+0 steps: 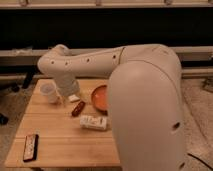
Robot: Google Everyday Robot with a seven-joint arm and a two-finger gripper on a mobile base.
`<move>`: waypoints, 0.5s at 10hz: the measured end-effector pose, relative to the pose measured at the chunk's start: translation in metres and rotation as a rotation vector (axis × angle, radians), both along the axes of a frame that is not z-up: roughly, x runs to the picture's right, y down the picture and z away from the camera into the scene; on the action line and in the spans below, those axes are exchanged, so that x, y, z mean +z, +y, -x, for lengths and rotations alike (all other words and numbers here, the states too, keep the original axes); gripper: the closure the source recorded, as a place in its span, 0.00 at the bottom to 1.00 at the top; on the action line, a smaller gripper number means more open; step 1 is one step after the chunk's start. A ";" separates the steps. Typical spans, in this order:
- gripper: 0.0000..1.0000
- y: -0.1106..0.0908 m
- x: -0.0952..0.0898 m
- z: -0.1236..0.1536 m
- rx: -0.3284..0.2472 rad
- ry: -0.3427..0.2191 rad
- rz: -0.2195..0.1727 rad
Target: Move the arm in a circular motion
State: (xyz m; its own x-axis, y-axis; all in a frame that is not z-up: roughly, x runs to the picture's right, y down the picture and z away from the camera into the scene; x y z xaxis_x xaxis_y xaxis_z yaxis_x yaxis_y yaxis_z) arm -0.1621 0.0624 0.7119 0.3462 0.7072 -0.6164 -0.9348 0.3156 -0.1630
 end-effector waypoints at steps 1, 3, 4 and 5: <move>0.35 0.003 -0.006 -0.003 -0.005 0.000 -0.004; 0.35 0.015 -0.020 -0.023 0.033 0.013 0.000; 0.35 0.018 -0.024 -0.035 0.057 0.022 0.000; 0.35 0.020 -0.026 -0.043 0.072 0.030 -0.001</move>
State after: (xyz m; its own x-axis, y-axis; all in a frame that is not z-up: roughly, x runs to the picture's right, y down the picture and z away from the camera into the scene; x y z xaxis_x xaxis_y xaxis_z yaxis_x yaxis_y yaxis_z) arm -0.1195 0.0827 0.6856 0.2760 0.7303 -0.6249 -0.9595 0.2479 -0.1341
